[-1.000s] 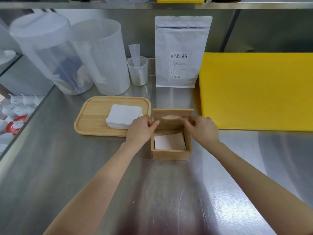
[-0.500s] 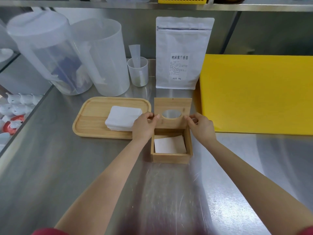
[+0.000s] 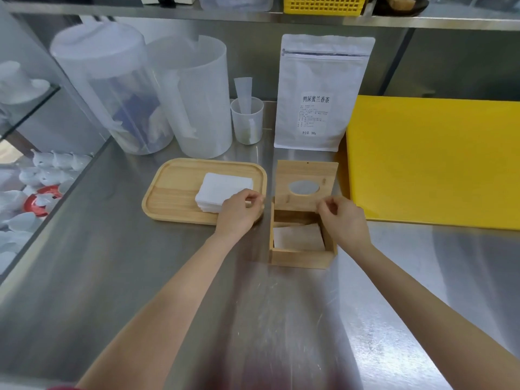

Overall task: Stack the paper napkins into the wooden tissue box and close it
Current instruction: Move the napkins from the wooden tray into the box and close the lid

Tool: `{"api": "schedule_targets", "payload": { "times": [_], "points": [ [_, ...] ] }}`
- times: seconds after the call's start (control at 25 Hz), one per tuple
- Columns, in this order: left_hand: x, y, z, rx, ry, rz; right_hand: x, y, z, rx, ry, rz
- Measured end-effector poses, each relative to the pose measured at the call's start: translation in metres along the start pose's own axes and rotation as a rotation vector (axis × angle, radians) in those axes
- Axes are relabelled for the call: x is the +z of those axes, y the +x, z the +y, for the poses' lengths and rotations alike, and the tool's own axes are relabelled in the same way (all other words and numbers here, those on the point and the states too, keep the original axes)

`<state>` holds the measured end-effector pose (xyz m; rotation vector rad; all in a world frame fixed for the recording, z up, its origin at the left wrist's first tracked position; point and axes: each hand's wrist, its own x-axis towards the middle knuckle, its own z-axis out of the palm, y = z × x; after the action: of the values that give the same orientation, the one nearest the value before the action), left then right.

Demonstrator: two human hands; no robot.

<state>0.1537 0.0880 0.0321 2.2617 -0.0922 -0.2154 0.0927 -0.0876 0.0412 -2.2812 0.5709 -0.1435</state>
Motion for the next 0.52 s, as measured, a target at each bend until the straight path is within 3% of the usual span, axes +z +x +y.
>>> {"api": "schedule_targets", "payload": {
  "times": [0.2,0.32,0.52],
  "points": [
    [-0.032,0.003,-0.017,0.049,0.161,0.032,0.027,-0.006,-0.055,-0.114,0.039,-0.204],
    [-0.052,0.011,-0.029,0.033,0.202,0.03,0.047,-0.002,-0.08,-0.088,0.061,-0.336],
    [-0.072,0.033,-0.051,-0.078,0.312,-0.023,0.087,0.014,-0.101,0.019,-0.11,-0.456]
  ]
}}
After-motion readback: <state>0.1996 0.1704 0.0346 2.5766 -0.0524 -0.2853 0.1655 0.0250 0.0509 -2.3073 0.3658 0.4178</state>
